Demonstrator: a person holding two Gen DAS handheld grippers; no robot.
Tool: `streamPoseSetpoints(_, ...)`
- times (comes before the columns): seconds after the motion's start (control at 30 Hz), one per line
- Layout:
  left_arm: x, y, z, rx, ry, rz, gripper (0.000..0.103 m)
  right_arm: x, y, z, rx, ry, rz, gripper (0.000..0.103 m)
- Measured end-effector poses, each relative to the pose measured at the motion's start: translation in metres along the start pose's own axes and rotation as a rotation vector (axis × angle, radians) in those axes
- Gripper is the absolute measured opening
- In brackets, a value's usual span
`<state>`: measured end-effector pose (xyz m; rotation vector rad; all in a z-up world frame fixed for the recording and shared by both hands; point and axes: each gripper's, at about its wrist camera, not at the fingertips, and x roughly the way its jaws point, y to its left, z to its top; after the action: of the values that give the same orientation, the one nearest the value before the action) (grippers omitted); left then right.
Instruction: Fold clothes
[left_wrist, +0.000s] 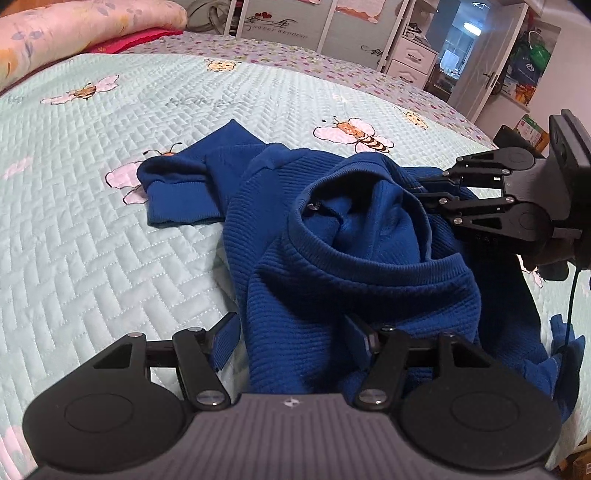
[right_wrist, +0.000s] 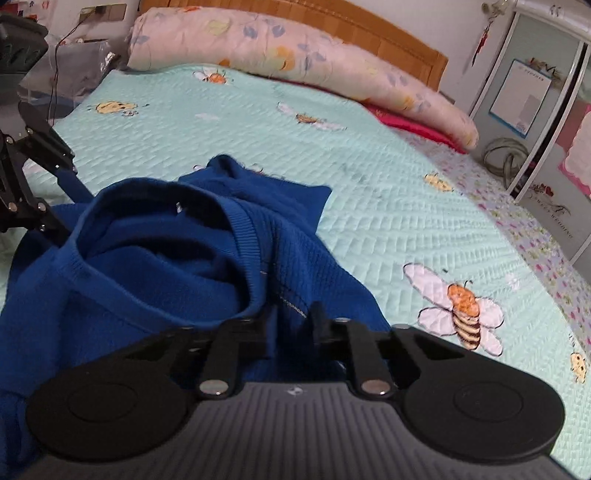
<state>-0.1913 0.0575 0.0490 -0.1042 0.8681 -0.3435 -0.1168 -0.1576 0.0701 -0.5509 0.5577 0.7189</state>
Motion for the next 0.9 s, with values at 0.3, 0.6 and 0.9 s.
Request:
streamPoseSetpoints(0.3, -0.014, -0.017, -0.007, 0.065, -0.024, 0.022, 0.064, -0.057, 0.018, -0.005, 0.121, -0.096, -0.208, 0.002)
streamPoseSetpoints(0.6, -0.024, -0.046, -0.014, 0.171, -0.056, 0.025, 0.064, -0.127, 0.023, -0.027, 0.355, -0.127, -0.319, 0.002)
streamPoseSetpoints(0.9, -0.02, -0.035, -0.016, 0.206, -0.081, 0.049, 0.064, -0.13, 0.025, -0.072, 0.549, -0.126, -0.358, 0.0)
